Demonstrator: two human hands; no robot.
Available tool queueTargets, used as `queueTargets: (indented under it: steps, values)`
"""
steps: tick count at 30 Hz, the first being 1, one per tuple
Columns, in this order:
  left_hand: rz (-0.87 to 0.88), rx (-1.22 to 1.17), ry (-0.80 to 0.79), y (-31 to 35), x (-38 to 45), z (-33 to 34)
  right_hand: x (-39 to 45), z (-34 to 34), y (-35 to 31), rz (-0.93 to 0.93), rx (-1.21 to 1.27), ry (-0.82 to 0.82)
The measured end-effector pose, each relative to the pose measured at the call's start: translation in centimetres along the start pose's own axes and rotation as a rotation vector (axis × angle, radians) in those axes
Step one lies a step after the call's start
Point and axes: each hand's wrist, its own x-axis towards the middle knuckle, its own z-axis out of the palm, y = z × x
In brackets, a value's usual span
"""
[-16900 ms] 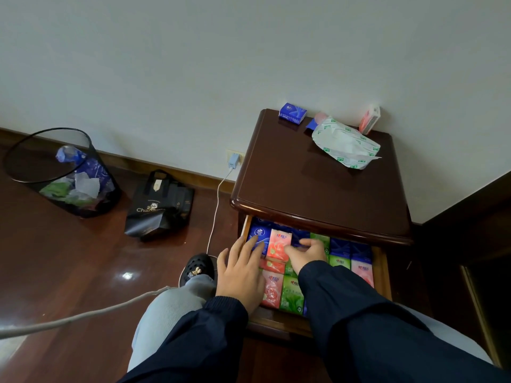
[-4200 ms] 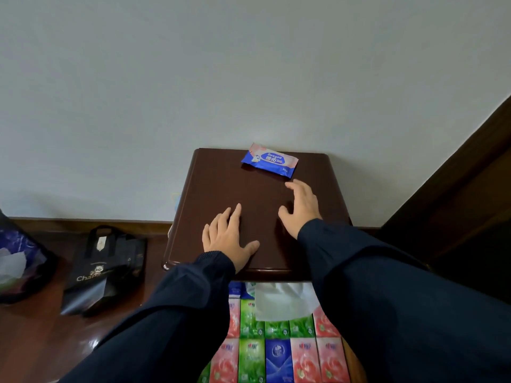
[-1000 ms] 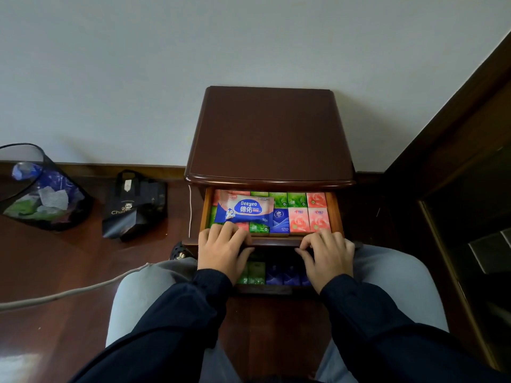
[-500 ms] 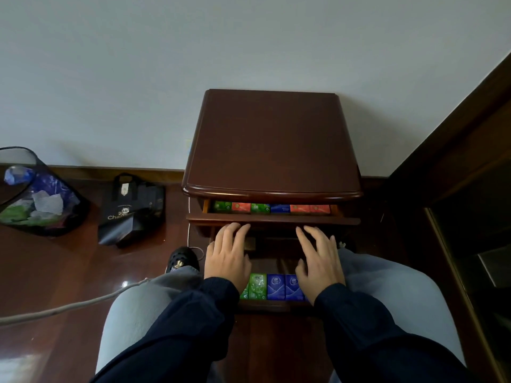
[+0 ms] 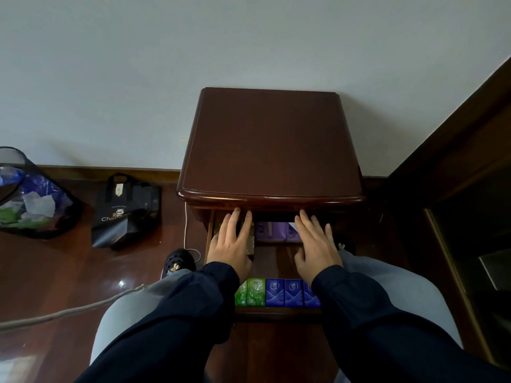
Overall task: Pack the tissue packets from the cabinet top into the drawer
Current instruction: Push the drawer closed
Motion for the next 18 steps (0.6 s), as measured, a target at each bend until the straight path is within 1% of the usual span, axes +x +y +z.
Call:
queueTargets:
  steps: [8,10,12,14,16,18]
  values:
    - [0.000,0.010,-0.001,0.1,0.6,0.0,0.7,-0.5,-0.6,0.012,-0.031,-0.021]
    - [-0.007,0.000,0.010,0.3,0.3,0.0,0.2,-0.3,-0.6,-0.001,-0.013,0.027]
    - [-0.006,-0.022,0.040,0.6,-0.2,0.2,-0.7,0.2,-0.6,-0.040,0.010,0.113]
    - [0.033,-0.052,0.082,0.7,-1.3,0.8,-1.8,1.1,-0.5,-0.102,0.002,0.143]
    - [0.101,-0.093,0.113,0.4,-3.1,2.2,-3.0,2.4,-0.2,-0.158,-0.003,0.055]
    - [0.145,-0.061,0.099,-0.4,-5.0,3.9,-4.1,3.7,0.6,-0.181,-0.045,-0.101]
